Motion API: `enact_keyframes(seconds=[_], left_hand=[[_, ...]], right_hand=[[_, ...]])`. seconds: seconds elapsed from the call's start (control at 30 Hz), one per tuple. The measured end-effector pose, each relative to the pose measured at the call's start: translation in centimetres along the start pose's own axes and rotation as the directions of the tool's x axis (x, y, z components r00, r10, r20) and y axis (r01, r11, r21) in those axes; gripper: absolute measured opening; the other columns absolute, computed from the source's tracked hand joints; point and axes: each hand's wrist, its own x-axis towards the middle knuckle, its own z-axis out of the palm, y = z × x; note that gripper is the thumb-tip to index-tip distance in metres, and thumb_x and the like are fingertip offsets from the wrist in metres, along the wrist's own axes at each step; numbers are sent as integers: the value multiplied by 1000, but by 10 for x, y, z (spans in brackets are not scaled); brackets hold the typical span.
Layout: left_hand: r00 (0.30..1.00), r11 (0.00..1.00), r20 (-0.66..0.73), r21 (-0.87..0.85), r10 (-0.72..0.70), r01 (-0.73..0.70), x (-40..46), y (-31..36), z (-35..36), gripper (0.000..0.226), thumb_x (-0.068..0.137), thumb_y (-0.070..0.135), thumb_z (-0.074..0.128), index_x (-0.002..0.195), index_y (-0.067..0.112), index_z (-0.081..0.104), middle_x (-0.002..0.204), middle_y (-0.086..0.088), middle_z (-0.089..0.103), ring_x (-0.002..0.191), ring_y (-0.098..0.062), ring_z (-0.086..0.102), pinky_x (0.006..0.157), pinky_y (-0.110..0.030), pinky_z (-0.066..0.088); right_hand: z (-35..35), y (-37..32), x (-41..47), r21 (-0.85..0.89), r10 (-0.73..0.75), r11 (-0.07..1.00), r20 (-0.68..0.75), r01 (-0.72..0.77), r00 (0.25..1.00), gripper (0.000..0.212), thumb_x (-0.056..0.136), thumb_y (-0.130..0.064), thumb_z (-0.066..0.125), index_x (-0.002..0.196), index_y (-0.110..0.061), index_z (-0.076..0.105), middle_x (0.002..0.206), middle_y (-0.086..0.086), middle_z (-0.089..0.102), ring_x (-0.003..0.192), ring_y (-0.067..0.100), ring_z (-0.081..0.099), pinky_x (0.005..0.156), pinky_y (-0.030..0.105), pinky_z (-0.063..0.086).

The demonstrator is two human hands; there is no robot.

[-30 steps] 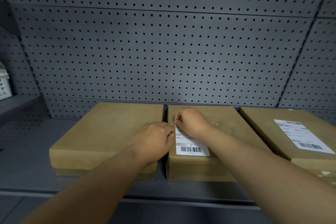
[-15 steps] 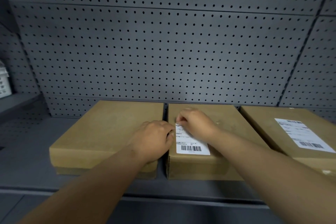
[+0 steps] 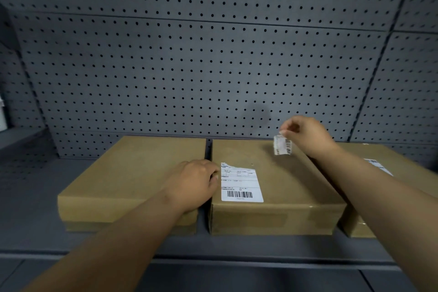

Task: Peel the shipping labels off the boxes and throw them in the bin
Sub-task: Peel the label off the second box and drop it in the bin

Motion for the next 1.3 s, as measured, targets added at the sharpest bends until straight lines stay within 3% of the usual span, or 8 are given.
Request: enact_keyframes(seconds=[0.13,0.27,0.47,0.7,0.77,0.87,1.07,1.3], left_hand=[[990,984,98,-130,-106,118,5,-1,-11,37,91,42,48,123,25,51,126,5,61,110,-15,58,94,-33,48],[981,828,37,-530,-193,183,14,16,-22,67,86,48,55,142,22,30,140,1,49,126,-14,48,107,-35,39],[943,587,-19,-787,-332,191,18,29,-27,25,93,14,50,115,22,60,102,-8,71,94,-27,67,90,-46,53],[920,773,-176,-609,-349,177,15,14,-38,35,95,6,42,120,22,62,91,2,65,70,-5,57,54,-5,42],[916,834,-203,-514,-345,201,8,7,-43,42,95,3,39,127,25,55,93,2,60,68,-11,55,56,-16,46],[936,923,-221,-336,-272,189,2,0,-47,36,92,6,42,122,18,59,110,-7,62,83,-21,56,69,-25,43],[953,974,-224,-146,-202,172,-5,2,-43,24,89,34,47,74,16,51,81,0,48,86,-23,48,73,-32,36],[980,994,-173,36,-94,102,-11,0,-33,25,92,34,49,77,15,54,81,-1,50,85,-23,49,74,-31,35]], right_hand=[[11,-40,-13,232,-117,969,150,80,982,13,87,-15,61,78,-23,62,78,-12,62,73,-1,55,64,2,40],[31,-69,-25,440,-170,896,216,60,961,17,90,-15,56,76,-21,63,82,-4,65,79,8,58,77,18,44],[47,-87,-29,601,-190,799,208,27,960,19,94,-14,50,83,-13,66,77,-5,63,69,2,54,74,19,42],[42,-67,-26,540,-112,842,159,9,981,23,94,-30,49,112,-34,63,99,-14,62,76,-4,56,86,21,43],[36,-58,-26,425,-36,905,159,-35,987,32,91,-34,54,122,-29,60,98,-14,62,86,3,56,90,25,43],[35,-57,-38,164,-150,981,292,105,945,23,85,-29,64,106,-22,70,96,-14,66,91,3,59,85,20,40],[52,-79,-71,-120,-291,901,545,417,787,18,82,-29,67,91,-16,74,96,-2,73,87,10,64,80,26,50],[54,-91,-84,-220,-296,857,531,467,794,17,84,-28,63,91,-15,73,95,3,72,89,17,62,82,32,51]])
